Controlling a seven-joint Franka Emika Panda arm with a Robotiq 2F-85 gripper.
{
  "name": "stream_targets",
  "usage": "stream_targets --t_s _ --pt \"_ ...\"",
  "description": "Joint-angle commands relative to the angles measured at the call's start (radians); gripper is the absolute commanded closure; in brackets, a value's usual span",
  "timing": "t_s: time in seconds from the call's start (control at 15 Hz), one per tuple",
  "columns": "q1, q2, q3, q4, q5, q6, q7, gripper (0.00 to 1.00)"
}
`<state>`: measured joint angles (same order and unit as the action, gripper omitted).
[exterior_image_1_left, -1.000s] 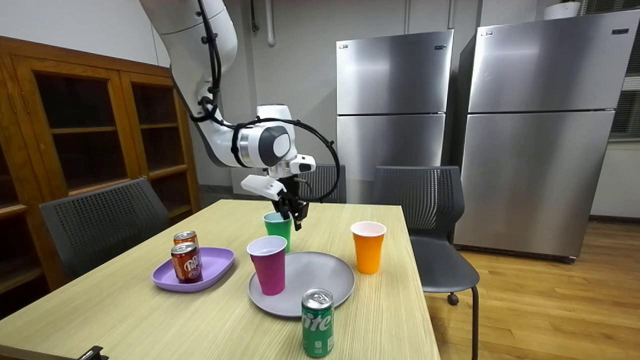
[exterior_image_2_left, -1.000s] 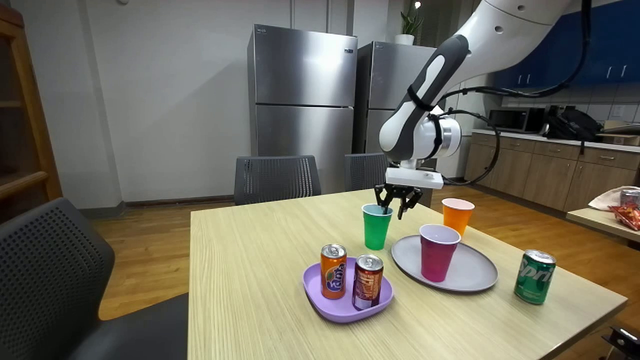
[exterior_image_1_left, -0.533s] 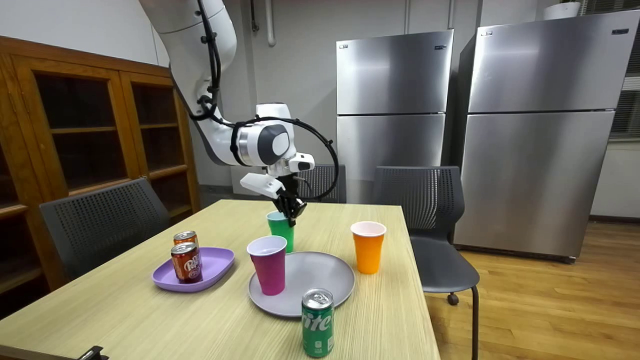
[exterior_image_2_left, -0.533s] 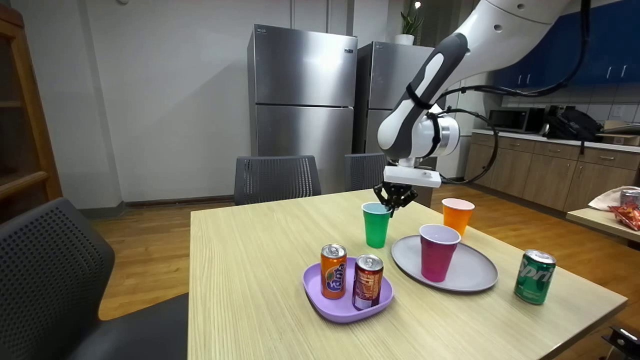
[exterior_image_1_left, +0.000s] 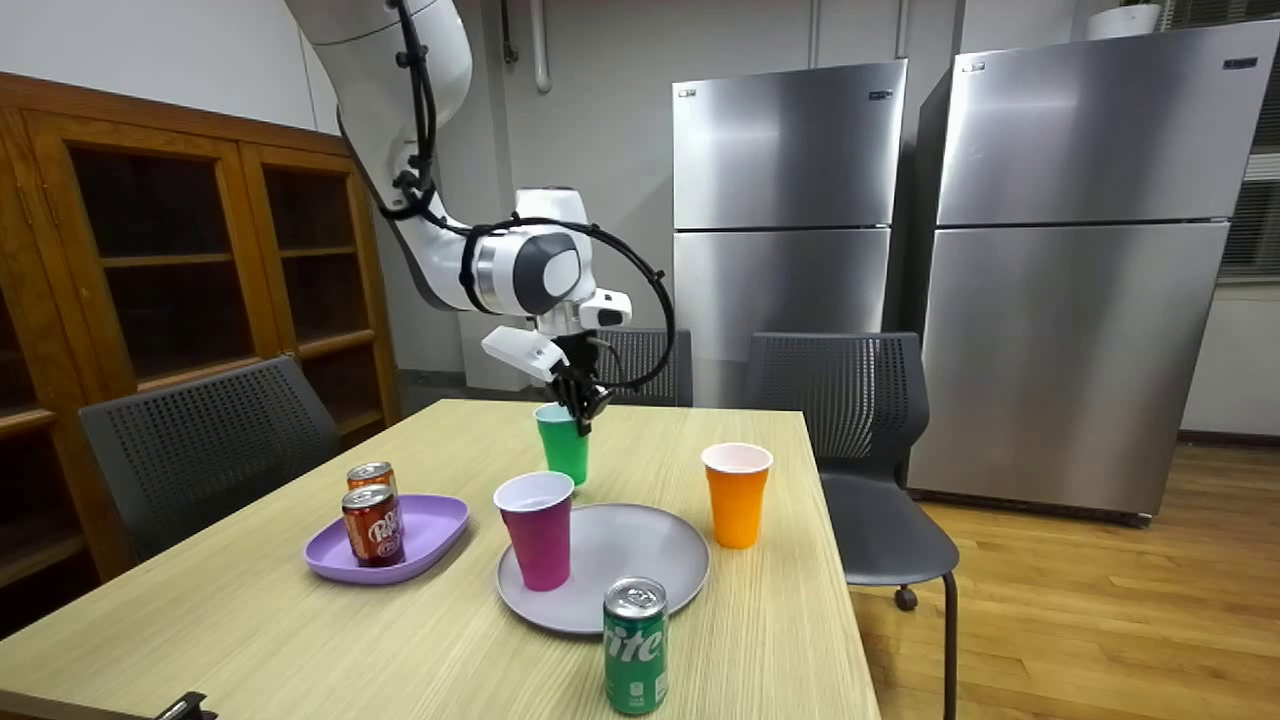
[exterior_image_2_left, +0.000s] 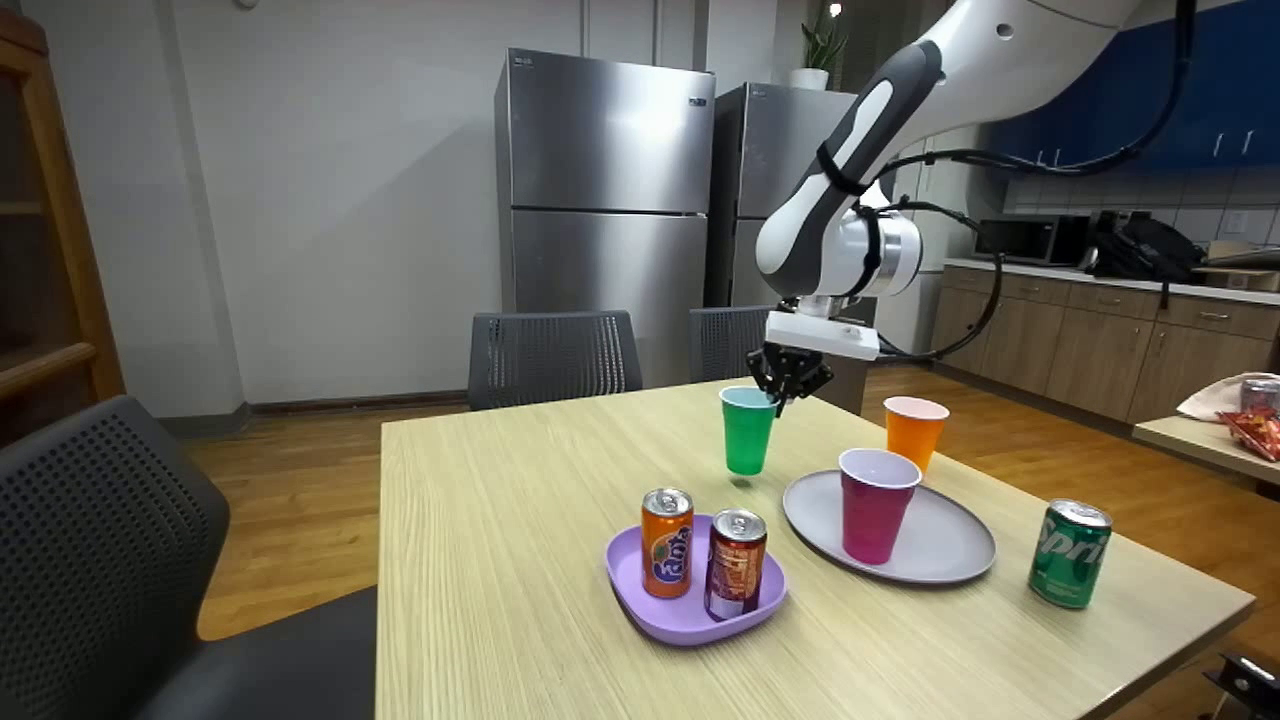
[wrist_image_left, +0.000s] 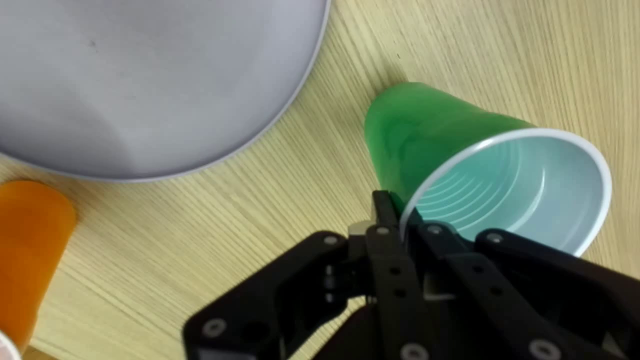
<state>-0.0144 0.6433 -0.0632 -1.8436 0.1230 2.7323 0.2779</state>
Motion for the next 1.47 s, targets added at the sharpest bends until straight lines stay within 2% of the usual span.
stream_targets --t_s 0.0,0.47,1.4 --pt "-0.037 -0.101 0.017 -0.071 0.03 -0.002 -0.051 0.99" --pt "-0.074 -0.174 0.021 -0.16 0.039 0.006 -0.1 0.99" --pt "-0.109 -0.155 -0.006 -0.242 0.042 0.033 -0.093 0.99"
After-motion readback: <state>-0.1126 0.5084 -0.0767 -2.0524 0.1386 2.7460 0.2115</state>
